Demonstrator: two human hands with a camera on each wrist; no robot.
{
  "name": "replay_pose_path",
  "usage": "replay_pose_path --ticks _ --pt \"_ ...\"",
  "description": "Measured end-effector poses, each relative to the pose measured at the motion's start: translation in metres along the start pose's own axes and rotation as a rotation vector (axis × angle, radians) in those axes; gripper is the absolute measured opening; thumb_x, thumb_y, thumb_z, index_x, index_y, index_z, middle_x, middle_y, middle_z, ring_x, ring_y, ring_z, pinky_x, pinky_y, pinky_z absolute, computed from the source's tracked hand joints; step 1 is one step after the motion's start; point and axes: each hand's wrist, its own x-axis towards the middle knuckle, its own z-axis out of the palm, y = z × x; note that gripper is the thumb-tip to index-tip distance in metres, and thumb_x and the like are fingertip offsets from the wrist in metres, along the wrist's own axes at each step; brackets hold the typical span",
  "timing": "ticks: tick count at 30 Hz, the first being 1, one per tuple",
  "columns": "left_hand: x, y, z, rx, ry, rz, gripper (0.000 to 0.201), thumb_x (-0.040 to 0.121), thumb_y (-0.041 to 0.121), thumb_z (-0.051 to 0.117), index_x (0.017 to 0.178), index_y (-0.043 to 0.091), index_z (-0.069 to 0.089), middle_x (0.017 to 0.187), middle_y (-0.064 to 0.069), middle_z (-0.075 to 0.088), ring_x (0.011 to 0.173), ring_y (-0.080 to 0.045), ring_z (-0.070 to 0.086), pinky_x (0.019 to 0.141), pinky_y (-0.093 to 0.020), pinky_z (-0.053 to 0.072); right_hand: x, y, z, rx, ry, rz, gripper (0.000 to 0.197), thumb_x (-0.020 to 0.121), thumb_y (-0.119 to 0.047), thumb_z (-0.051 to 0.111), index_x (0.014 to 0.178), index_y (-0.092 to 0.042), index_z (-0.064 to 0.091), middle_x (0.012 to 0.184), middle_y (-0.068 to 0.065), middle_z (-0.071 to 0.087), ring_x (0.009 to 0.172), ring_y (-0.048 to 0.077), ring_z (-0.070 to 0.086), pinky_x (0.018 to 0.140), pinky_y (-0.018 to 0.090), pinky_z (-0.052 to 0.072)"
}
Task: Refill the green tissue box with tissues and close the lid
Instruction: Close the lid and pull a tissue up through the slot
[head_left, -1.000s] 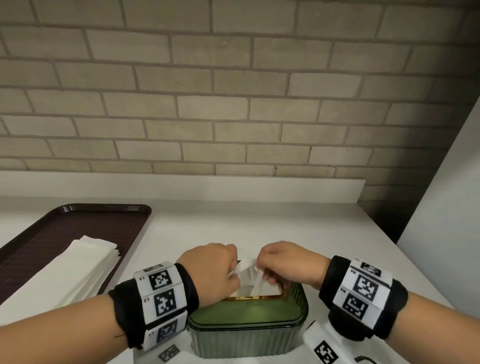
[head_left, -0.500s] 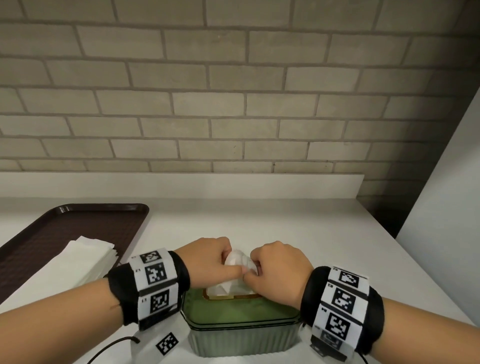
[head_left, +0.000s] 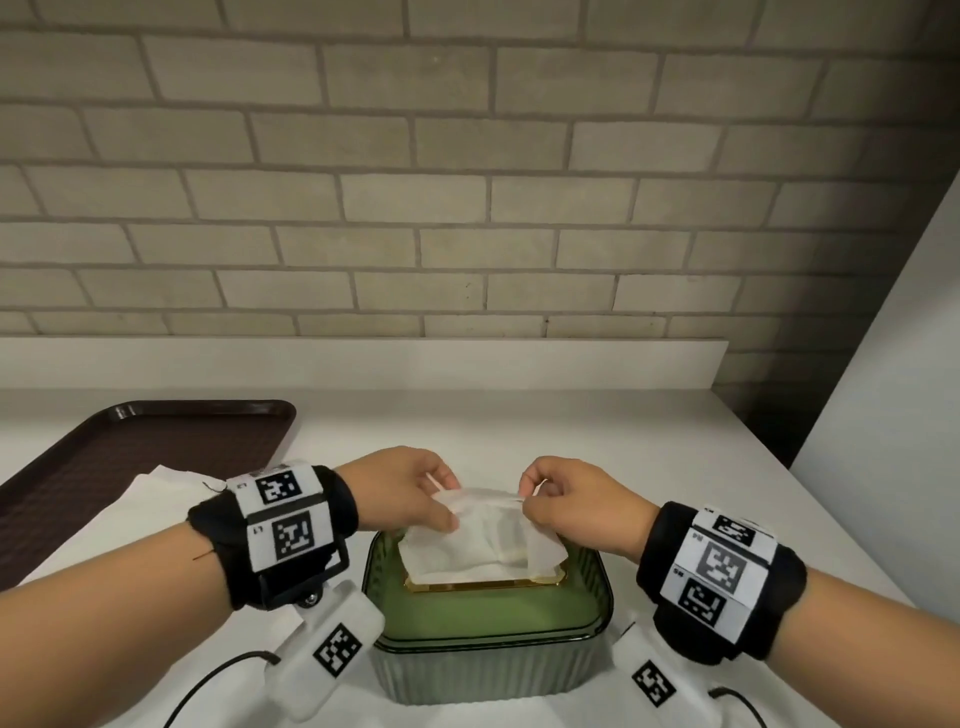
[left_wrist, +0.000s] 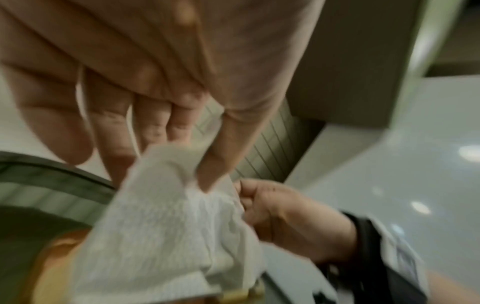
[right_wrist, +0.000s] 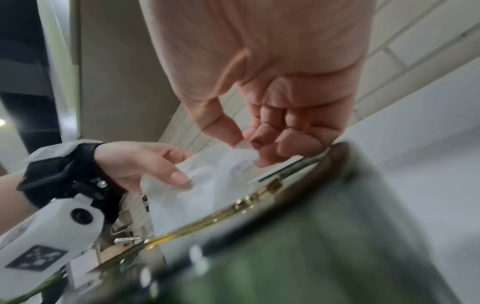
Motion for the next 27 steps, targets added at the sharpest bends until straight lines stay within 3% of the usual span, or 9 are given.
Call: replay_pose_path --ticks 2,4,8,12,16,20,22,24,27 --pt "-0.001 0.004 0.008 0.104 0.035 0.092 0.037 0.078 0.031 0.072 0.11 0.037 0.053 0.103 0.012 0.057 0.09 -0.009 0.059 0.082 -0.024 0.05 -0.001 -0.003 0.006 -0.043 -0.042 -0.069 0.008 0.087 -0.017 0.053 0.088 -0.024 0.056 0.066 -0.011 0.055 0.057 0.005 0.05 0.059 0.02 0.042" --pt "-0.003 0.01 0.017 0.227 0.086 0.18 0.039 0.081 0.038 0.068 0.118 0.035 0.055 0.101 0.015 0.055 0.097 -0.009 0.058 0.088 -0.023 0.047 -0.002 -0.006 0.011 -0.106 -0.081 -0.15 0.006 0.087 -0.021 0.056 0.091 -0.026 0.057 0.066 -0.012 0.052 0.056 0.001 0.047 0.057 0.017 0.04" --pt "0.002 0.011 0.02 0.232 0.101 0.169 0.029 0.083 0.04 0.065 0.108 0.026 0.065 0.087 0.015 0.06 0.085 -0.003 0.057 0.075 -0.012 0.044 -0.002 -0.006 0.01 -0.158 -0.064 -0.214 0.006 0.085 -0.025 0.066 0.09 -0.027 0.061 0.07 -0.012 0.053 0.057 0.001 0.046 0.058 0.015 0.041" --pt "0.005 0.007 0.016 0.184 0.09 0.132 0.018 0.085 0.033 0.065 0.102 0.026 0.07 0.078 0.018 0.06 0.078 0.001 0.057 0.076 -0.014 0.045 -0.008 -0.001 0.007 -0.152 -0.093 -0.153 0.028 0.071 -0.019 0.079 0.09 -0.029 0.06 0.077 -0.014 0.059 0.065 0.001 0.053 0.065 0.019 0.049" --pt "0.0 0.006 0.018 0.266 -0.021 0.114 0.033 0.079 0.031 0.07 0.111 0.027 0.063 0.089 0.016 0.062 0.073 0.005 0.054 0.07 -0.011 0.044 -0.009 -0.002 0.003 -0.214 -0.061 -0.155 0.023 0.072 -0.009 0.07 0.085 -0.027 0.066 0.076 -0.011 0.063 0.065 0.003 0.056 0.069 0.023 0.053" --pt "-0.006 0.008 0.021 0.409 -0.002 0.139 0.041 0.078 0.013 0.06 0.117 0.024 0.06 0.1 0.01 0.063 0.082 -0.004 0.053 0.069 -0.013 0.042 -0.008 -0.002 0.0 -0.208 -0.055 -0.154 0.024 0.07 -0.008 0.069 0.088 -0.022 0.071 0.074 -0.012 0.064 0.062 0.0 0.056 0.064 0.017 0.051" --pt "-0.006 0.006 0.016 0.38 -0.015 0.127 0.04 0.079 0.006 0.056 0.113 0.026 0.063 0.096 0.012 0.066 0.078 0.0 0.055 0.073 -0.014 0.048 -0.008 0.0 -0.004 -0.194 -0.082 -0.138 0.024 0.07 -0.006 0.069 0.087 -0.024 0.072 0.075 -0.012 0.066 0.06 -0.002 0.056 0.062 0.013 0.049" --pt "-0.004 0.0 0.006 0.298 -0.053 0.074 0.038 0.079 0.003 0.057 0.107 0.028 0.066 0.084 0.017 0.065 0.07 0.005 0.057 0.073 -0.015 0.05 -0.006 0.004 -0.011 -0.167 -0.142 -0.122 0.026 0.072 -0.005 0.068 0.083 -0.028 0.07 0.08 -0.008 0.069 0.065 -0.001 0.057 0.068 0.016 0.05" --pt "-0.001 -0.006 -0.002 0.216 -0.093 0.026 0.033 0.08 0.011 0.064 0.105 0.031 0.062 0.081 0.019 0.063 0.069 0.004 0.057 0.072 -0.015 0.047 -0.007 0.008 -0.017 -0.124 -0.203 -0.114 0.025 0.076 -0.006 0.067 0.089 -0.027 0.069 0.087 -0.006 0.068 0.073 0.003 0.058 0.074 0.019 0.05"
